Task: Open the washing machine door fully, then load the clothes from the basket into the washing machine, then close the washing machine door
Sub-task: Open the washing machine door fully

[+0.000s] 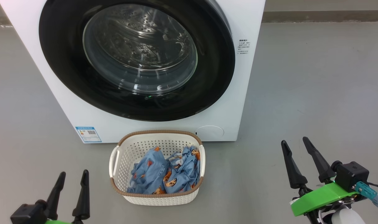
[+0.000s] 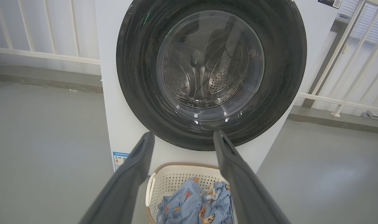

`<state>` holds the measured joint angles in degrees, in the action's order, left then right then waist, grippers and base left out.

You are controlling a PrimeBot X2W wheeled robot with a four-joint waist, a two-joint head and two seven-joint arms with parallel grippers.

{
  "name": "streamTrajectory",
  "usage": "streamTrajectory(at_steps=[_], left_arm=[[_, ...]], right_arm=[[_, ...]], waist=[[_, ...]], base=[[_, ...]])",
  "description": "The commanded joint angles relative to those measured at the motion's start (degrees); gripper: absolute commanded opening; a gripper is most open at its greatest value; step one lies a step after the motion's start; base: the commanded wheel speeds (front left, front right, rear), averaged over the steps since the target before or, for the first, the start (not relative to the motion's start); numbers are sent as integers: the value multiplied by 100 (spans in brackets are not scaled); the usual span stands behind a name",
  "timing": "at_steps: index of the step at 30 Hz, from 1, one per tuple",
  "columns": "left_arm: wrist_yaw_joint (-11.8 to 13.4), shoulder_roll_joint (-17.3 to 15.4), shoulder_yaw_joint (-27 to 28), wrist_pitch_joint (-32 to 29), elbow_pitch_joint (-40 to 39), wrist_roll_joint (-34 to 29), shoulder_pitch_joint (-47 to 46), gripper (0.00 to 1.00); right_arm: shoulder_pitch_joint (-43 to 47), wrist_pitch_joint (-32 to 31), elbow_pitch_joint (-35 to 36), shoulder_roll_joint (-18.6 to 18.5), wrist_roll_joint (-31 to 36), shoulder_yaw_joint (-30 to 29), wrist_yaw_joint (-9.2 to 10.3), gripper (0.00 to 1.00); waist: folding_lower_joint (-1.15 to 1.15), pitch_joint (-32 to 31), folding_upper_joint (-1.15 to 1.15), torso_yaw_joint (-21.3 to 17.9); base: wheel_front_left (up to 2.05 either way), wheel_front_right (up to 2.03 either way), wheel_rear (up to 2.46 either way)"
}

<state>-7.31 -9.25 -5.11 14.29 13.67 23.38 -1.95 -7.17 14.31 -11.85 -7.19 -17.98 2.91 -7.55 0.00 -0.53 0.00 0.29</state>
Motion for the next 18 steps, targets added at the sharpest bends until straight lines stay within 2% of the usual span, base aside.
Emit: streamTrajectory(at_steps=[1,18], left_arm=[[-18,-146,190,71,-139,31,-242,100],[-12,-58,323,71,-192,52,-253,100]], right_arm=[[-193,69,130,-13,-10,116,6,100],[-267,69,153,17,-204,-104,6,100]], waist=[[0,0,0,2],[0,106,0,117]], base=[[0,0,0],[0,0,0]])
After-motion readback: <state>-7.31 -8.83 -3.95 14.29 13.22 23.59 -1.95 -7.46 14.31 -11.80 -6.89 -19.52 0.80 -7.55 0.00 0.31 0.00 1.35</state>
